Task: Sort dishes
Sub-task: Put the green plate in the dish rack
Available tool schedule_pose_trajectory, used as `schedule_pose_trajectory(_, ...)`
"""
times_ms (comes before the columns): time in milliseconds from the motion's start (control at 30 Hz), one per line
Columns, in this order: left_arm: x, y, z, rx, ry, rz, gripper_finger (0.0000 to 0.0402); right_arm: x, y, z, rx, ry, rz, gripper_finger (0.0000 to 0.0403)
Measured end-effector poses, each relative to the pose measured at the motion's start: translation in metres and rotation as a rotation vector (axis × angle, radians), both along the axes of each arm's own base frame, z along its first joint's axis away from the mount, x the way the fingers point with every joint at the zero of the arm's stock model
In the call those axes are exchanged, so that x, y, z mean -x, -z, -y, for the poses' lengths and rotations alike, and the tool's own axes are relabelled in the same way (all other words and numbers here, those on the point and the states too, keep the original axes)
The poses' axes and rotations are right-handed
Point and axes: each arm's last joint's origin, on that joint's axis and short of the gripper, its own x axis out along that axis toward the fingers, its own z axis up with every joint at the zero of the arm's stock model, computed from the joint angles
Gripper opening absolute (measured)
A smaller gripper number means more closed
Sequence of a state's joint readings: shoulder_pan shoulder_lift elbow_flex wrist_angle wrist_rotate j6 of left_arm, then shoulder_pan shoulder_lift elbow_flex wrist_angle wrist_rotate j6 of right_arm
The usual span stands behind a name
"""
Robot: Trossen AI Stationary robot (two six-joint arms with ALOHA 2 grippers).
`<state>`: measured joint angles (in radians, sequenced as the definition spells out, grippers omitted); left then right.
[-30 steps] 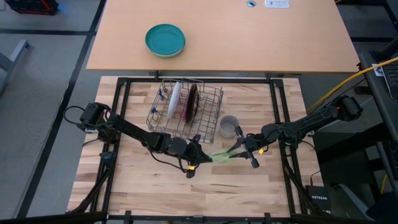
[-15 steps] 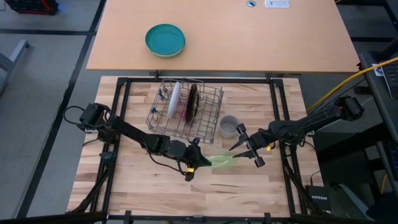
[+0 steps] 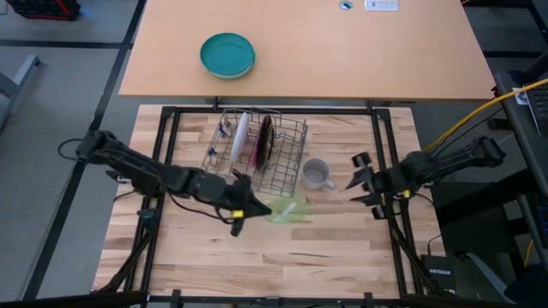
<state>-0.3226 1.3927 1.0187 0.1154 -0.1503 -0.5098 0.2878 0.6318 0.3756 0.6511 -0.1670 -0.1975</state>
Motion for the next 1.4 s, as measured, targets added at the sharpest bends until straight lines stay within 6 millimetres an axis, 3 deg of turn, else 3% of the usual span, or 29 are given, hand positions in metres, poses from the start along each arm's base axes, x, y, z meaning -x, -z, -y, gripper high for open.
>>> schedule_pose_trajectory(300, 0.076, -0.061, -0.026, 0.074, -0.275, 0.100, 0.0001, 0.037, -0.017, 0.012, 0.029, 0.064, 0.167, 0.0138)
schedule_pose_trajectory(500, 0.129, -0.090, -0.050, 0.026, -0.531, 0.224, 0.0002, 0.040, -0.006, 0.015, 0.039, 0.141, 0.033, 0.0138)
schedule_pose_trajectory(667, 0.155, -0.090, -0.066, -0.042, -0.772, 0.196, 0.0002, 0.033, 0.010, 0.016, 0.068, 0.236, -0.138, 0.0138)
schedule_pose_trajectory(1033, 0.168, -0.038, -0.078, -0.018, -1.074, -0.089, 0.0001, 0.022, 0.021, 0.018, 0.072, 0.407, -0.265, 0.0138)
schedule_pose_trajectory(1400, 0.126, -0.006, -0.074, -0.092, -1.136, -0.274, 0.0001, 0.015, 0.026, 0.016, 0.086, 0.412, -0.310, 0.0138)
